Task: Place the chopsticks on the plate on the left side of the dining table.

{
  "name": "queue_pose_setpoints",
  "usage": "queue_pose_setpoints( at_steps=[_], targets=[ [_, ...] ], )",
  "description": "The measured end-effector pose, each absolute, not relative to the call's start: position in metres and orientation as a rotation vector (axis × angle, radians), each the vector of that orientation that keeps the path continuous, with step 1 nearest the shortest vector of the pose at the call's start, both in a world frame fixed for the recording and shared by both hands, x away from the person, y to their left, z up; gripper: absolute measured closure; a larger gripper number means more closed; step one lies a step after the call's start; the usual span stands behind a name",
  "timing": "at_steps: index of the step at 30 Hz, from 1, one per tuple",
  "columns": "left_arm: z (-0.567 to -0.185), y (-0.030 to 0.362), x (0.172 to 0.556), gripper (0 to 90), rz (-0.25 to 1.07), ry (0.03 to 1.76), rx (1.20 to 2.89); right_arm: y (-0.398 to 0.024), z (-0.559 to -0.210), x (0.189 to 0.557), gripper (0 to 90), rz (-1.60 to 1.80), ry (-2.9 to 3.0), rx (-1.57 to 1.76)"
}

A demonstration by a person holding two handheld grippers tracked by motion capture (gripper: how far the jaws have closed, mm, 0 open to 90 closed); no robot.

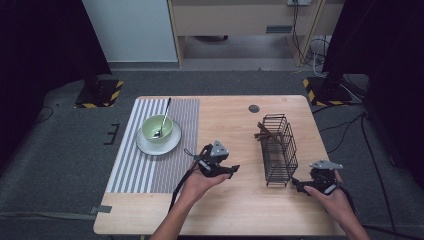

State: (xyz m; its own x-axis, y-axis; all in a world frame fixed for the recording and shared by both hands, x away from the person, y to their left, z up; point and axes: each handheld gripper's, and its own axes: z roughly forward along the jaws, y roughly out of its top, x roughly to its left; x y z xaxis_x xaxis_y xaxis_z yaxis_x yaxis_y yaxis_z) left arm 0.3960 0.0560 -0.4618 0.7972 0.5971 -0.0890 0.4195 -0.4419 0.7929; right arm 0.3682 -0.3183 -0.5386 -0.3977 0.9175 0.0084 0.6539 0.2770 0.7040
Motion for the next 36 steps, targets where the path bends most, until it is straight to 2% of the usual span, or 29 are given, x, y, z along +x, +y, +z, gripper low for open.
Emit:
queue_pose_setpoints(
  at_steps=[13,20,25,36],
  targets=[
    [-0.421,0.037,0.409,70.3,0.211,0.664,2.084,-0.318,-0.539,0.368,0.4,0.894,2.151,1.42],
    [-0.4,0.038,0.412,80.6,0.199,0.661,2.037,-0.318,-0.539,0.368,0.4,0.894,2.151,1.42],
    [-0.387,0.037,0.412,79.9,0.207,0.646,2.037,-0.318,-0.539,0.367,0.5,0.891,2.151,1.411],
    [-0.365,0.033,0.413,72.1,0.22,0.613,2.004,-0.318,-0.539,0.367,0.5,0.891,2.151,1.411]
  ],
)
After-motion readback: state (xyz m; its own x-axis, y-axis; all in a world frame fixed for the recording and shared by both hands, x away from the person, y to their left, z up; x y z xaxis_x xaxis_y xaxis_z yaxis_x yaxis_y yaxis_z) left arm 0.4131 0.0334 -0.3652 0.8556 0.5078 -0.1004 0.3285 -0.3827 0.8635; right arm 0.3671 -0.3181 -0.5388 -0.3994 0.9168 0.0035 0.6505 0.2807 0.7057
